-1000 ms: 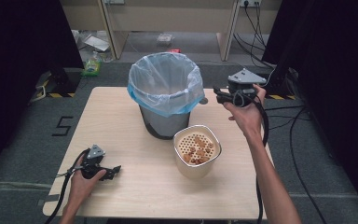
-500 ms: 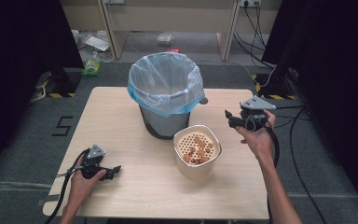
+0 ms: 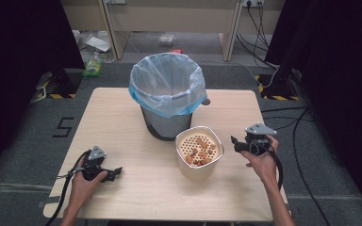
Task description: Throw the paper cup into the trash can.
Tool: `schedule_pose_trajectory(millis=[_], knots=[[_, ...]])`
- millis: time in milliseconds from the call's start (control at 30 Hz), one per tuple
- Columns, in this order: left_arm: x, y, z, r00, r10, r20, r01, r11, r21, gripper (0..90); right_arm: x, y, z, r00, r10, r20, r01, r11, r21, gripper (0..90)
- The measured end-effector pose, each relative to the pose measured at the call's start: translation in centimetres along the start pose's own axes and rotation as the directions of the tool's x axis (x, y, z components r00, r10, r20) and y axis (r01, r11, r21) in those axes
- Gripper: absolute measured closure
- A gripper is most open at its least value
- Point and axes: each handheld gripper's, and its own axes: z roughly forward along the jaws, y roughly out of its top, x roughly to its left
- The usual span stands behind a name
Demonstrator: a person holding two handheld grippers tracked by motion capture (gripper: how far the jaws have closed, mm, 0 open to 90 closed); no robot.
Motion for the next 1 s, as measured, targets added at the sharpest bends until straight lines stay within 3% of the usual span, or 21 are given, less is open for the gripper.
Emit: schedule_pose_trajectory(millis=[333, 600, 667, 767, 1000], knots=[[0.0, 0.0, 0.0, 1.0, -0.001, -0.001, 0.001, 1.0, 0.0, 0.0, 1.1, -4.0, 1.2, 0.9997, 0.016, -0.021, -0.014, 0.998, 0.062, 32.0], [0.0, 0.0, 0.0, 1.0, 0.0, -0.001, 0.0, 1.0, 0.001, 0.0, 1.5, -6.0, 2.2, 0.9995, 0.024, -0.021, -0.021, 0.993, 0.119, 31.0], [0.0, 0.0, 0.0, 1.0, 0.0, 0.0, 0.0, 1.0, 0.002, 0.0, 1.6, -6.4, 2.5, 0.9997, 0.019, -0.017, -0.016, 0.987, 0.161, 29.6], [0.0, 0.0, -0.1, 1.0, 0.001, 0.0, -0.001, 1.0, 0.002, 0.0, 1.7, -7.1, 2.8, 0.9995, 0.024, -0.022, -0.02, 0.984, 0.175, 29.7], [-0.1, 0.0, -0.1, 1.0, 0.002, -0.002, -0.002, 1.0, 0.002, 0.0, 1.5, -8.1, 3.2, 0.9933, 0.103, -0.052, -0.095, 0.986, 0.139, 24.8]])
